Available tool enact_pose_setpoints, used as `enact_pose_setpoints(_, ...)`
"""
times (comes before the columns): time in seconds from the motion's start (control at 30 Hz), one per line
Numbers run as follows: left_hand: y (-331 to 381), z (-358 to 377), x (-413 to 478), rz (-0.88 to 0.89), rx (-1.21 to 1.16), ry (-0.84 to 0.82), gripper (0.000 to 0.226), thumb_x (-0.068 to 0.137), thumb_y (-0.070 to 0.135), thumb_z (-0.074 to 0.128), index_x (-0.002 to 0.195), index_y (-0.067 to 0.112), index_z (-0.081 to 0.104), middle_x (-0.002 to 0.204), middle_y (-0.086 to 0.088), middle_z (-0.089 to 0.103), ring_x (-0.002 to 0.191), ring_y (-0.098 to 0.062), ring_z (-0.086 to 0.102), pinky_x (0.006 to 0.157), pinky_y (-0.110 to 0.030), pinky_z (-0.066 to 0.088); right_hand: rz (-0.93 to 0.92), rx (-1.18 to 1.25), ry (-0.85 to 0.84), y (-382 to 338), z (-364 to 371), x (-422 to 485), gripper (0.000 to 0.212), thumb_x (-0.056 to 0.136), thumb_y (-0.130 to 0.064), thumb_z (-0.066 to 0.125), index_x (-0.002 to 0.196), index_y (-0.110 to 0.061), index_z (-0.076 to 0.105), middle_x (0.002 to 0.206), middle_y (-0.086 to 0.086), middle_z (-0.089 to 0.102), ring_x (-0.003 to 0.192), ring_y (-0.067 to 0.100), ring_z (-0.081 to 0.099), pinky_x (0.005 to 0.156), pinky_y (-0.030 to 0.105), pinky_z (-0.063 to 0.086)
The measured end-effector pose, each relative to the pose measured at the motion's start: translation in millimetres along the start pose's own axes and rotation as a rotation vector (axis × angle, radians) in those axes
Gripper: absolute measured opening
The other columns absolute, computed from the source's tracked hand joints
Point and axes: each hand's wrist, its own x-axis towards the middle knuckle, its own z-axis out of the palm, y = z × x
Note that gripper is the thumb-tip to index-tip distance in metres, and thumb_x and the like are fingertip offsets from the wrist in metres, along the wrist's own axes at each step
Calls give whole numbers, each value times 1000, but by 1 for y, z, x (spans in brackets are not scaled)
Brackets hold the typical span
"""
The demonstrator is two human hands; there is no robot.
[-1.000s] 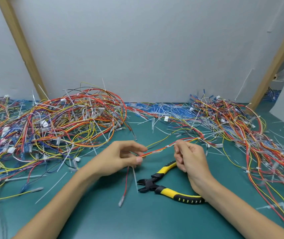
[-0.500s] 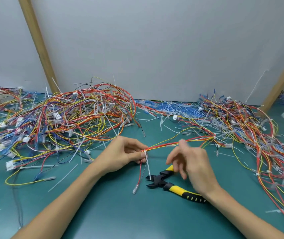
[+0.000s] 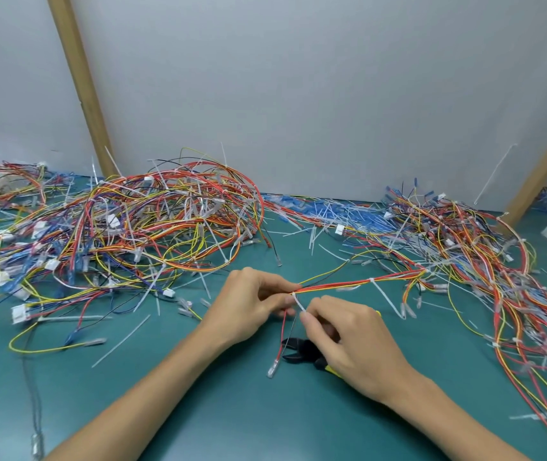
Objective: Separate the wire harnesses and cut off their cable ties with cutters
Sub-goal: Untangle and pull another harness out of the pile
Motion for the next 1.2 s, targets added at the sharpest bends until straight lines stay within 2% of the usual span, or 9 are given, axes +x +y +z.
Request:
enact_pose_setpoints(0.17,2,-5,0,-15,-36,-42,17,94,2,65,106,7,77,73,-3,75,67,-12,72,70,-19,55,-5,39,-20,0,0,0,37,97,-39,46,66,-23,34,54,-9,32,56,15,36,56,44,39)
enact_pose_setpoints(0.33,6,5,-3,24,124,9,15,91,7,68,94,16,79,65,1,74,57,-6,69,62,-13,51,-97,155,13,-1,-1,-1,35,99,-34,50,67,-28,38,53,-14,32,52,13,34,50,38,34)
enact_pose_setpoints(0.53,13,10,-7,23,307,85,21,89,5,63,88,21,78,51,17,64,53,1,63,61,-13,50,-165,-66,-6,-1,-2,0,29,96,-30,56,69,-23,47,60,-10,37,56,15,38,50,36,38)
enact_pose_setpoints(0.7,17,-11,-21,65,369,92,18,94,13,64,90,27,76,58,12,67,57,-5,64,57,-11,42,-165,-250,-100,-6,-20,-8,30,97,-61,44,95,-33,55,92,-17,51,86,6,47,77,26,40)
enact_pose_setpoints(0.8,14,-30,-38,74,437,112,17,93,16,67,90,31,76,58,16,64,57,-8,60,55,-15,40,-50,-291,-288,-2,-24,-27,62,89,-80,31,134,-41,46,130,-21,45,126,2,38,109,23,25)
enact_pose_setpoints(0.9,13,-51,-52,54,440,133,24,92,12,69,87,34,75,61,17,66,57,-6,62,57,-15,44,-30,-378,-305,4,-24,-42,75,89,-79,29,152,-38,34,150,-19,38,146,5,27,117,26,13)
enact_pose_setpoints(1.0,15,-64,-60,57,462,249,28,88,6,73,85,34,76,63,25,66,57,-1,60,55,-10,41,-131,-536,-142,-1,-25,-42,56,90,-64,49,127,-26,67,115,-10,66,111,17,64,99,34,32)
enact_pose_setpoints(1.07,18,-69,-65,85,470,356,31,86,5,74,84,36,76,65,29,66,58,-1,60,55,-10,40,-267,-595,-31,-1,-22,-41,41,89,-58,54,107,-26,74,94,-9,67,86,17,67,91,35,36)
enact_pose_setpoints(1.2,17,-77,-70,69,490,418,35,84,3,76,85,38,75,72,31,68,64,5,61,58,-5,39,-454,-558,164,0,-25,-48,39,100,-47,46,91,-26,77,83,-12,67,71,12,63,81,31,41)
